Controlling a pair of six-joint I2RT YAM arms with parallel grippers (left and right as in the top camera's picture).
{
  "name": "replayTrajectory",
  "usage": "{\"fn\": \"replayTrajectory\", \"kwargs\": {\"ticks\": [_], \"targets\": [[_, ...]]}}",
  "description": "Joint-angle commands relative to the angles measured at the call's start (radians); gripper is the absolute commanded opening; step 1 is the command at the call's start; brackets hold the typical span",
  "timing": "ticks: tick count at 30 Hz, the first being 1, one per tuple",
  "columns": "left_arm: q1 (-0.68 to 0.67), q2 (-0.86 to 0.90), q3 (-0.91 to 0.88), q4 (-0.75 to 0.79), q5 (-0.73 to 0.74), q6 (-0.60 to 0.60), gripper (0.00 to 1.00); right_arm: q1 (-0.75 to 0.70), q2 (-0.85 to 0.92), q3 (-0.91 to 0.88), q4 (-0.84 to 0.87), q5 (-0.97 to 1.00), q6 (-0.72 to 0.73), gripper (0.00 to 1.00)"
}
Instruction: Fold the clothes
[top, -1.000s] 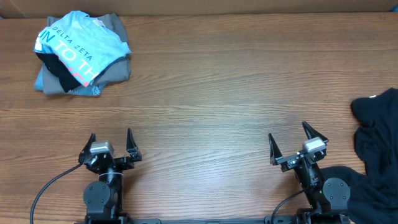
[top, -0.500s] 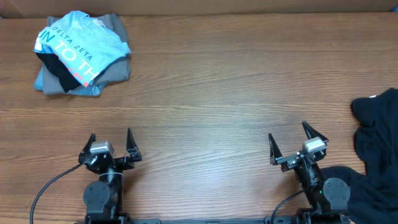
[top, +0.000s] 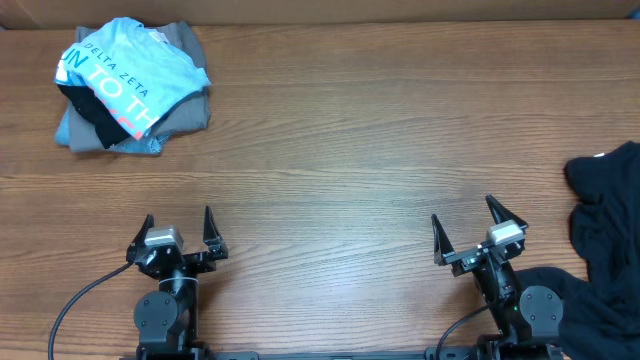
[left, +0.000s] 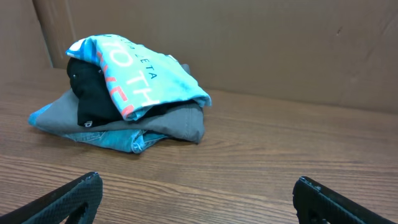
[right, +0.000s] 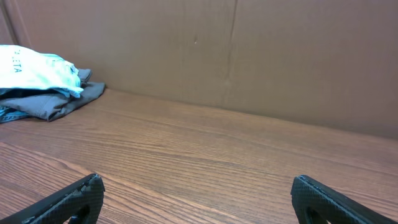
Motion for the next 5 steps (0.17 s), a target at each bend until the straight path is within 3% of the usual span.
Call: {"fn": "replayTrajectory", "kwargs": {"ticks": [1,5], "targets": [[0.003,-0.009,-0.003,0.001,-0.009,-0.006,1.0,-0.003,-0.01,-0.01,0.005,-0.003,0.006,1.0],[0.003,-0.009,-0.003,0.001,-0.009,-0.006,1.0,-0.003,-0.01,-0.01,0.005,-0.003,0.006,1.0]]}}
